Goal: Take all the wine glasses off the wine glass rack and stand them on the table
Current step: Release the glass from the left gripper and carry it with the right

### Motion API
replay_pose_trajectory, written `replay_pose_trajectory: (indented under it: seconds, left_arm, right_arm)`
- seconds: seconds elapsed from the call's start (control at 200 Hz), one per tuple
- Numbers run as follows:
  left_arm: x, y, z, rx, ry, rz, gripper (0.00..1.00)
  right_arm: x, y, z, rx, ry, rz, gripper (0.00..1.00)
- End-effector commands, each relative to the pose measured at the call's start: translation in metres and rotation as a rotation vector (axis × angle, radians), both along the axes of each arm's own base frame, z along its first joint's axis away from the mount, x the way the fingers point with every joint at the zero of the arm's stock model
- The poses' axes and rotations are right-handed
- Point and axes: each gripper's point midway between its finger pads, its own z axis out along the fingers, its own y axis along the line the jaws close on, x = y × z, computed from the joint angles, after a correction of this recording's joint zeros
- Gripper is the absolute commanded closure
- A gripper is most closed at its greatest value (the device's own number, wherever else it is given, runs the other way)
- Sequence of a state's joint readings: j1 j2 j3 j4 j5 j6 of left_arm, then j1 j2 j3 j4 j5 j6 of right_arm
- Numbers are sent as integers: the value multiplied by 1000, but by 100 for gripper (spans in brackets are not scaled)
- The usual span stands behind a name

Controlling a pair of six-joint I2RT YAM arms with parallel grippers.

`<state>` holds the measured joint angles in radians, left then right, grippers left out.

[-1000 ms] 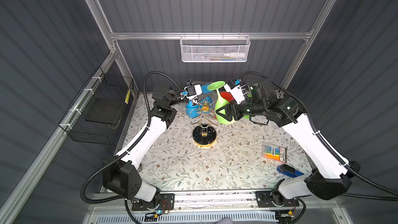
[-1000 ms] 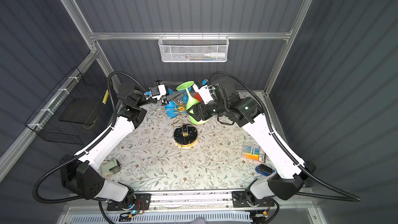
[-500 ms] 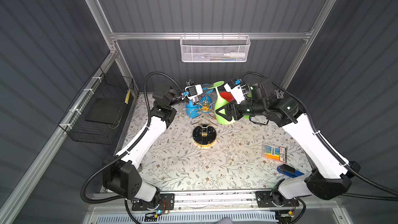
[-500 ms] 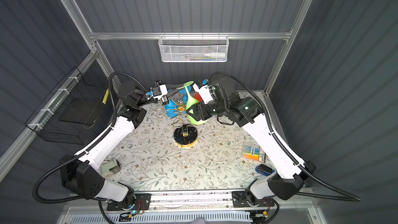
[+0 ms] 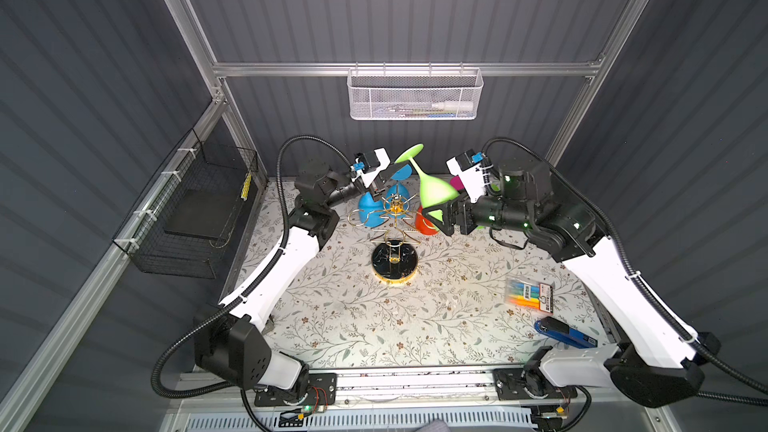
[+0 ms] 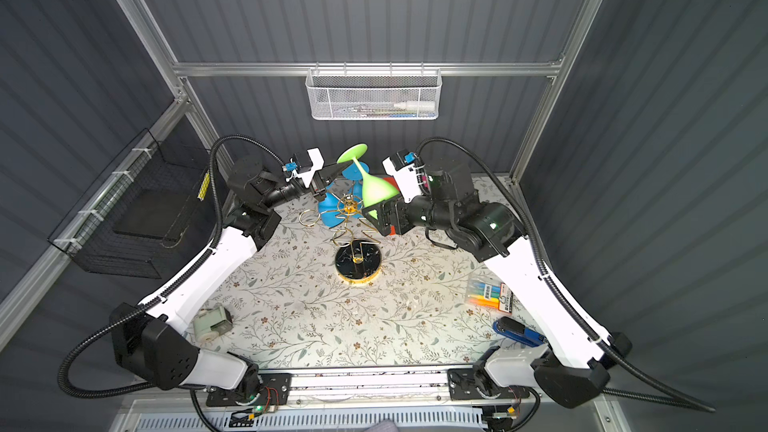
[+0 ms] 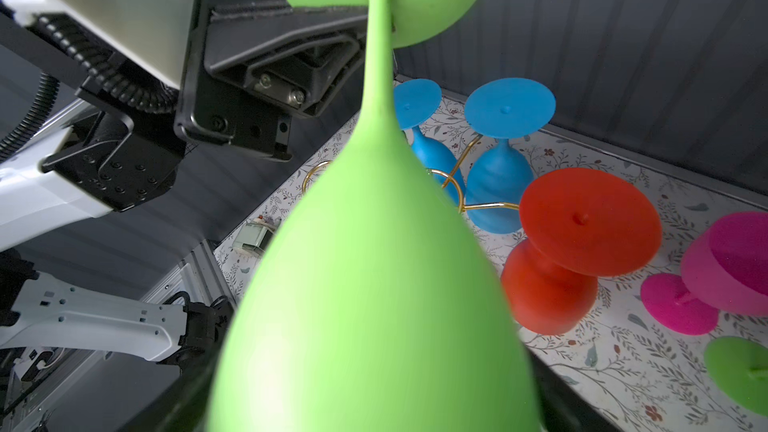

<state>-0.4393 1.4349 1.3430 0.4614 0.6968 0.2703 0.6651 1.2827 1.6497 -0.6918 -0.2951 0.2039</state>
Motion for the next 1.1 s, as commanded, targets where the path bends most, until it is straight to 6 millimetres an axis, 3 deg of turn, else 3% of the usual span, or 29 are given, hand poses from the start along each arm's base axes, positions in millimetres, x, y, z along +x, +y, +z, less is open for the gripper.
replay_pose_trajectory:
  seconds: [0.0,0.145,0.16,0.235,0.55,1.096]
  left_arm:
    - [4,14,12,-136,193,65,100]
    - [8,18,5,-202,320,69,100]
    - [9,18,4,-206,329,69,100]
    - [8,19,3,-223,356,65,100]
    - [5,19,1,-248,395,37,100]
    - [2,21,-3,-242,396,42,100]
  right_arm:
    - [-1,-4,24,100,-82,-13,10]
    - [-6,-20,38,189,-142,-57,9]
    - [-13,-27,47,214,-168,-61,9]
    - [-18,-40,54,268,-198,-92,9]
    - [-20,-83,49,358,-211,-246,15]
    - [12,-66,57,363,-199,-258,37]
